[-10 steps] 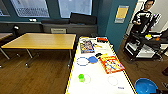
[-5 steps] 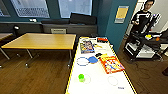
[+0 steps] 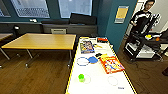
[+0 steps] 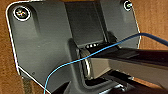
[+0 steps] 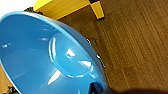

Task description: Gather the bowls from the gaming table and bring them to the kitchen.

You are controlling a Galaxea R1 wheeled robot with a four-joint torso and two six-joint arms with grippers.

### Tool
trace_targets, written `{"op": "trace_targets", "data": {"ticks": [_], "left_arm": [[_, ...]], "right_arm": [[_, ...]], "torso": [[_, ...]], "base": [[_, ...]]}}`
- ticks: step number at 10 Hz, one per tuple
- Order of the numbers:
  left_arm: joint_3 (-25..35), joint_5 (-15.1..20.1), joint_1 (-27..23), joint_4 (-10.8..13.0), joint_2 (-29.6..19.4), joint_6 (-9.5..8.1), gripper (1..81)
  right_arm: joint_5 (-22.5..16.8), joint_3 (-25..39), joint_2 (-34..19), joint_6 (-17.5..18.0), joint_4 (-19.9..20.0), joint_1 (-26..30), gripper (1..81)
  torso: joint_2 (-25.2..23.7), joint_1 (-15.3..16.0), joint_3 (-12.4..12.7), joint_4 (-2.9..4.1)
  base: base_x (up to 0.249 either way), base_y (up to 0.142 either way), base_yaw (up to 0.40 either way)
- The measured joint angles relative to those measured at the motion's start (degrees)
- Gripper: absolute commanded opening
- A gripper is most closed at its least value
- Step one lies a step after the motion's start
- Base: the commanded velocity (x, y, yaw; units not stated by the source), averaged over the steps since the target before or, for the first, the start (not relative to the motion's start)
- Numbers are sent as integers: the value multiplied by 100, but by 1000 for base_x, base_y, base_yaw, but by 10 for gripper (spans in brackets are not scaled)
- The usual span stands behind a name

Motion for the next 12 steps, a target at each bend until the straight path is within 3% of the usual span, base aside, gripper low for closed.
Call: {"op": "trace_targets", "data": {"ticks": [3, 6, 9, 12], "left_arm": [[1069, 6, -24, -2, -670, 0, 811], [2423, -16, -83, -2, -1869, -2, 811], [3683, -305, -101, -6, -3193, -27, 811], [4988, -533, -196, -50, -4279, -166, 811]], "right_arm": [[1267, -863, 1008, -317, -35, -1195, 10], [2197, -1876, 2447, -518, -179, -1905, 10], [2673, -2630, 3426, -625, -430, -2159, 10], [2767, -3401, 4146, -670, -558, -2157, 10]], "torso": [[-2, -2, 0, 0], [-4, -4, 2, 0], [-6, -6, 2, 0], [-9, -6, 2, 0]], "base": [[0, 0, 0], [0, 0, 0], [0, 0, 0], [0, 0, 0]]}}
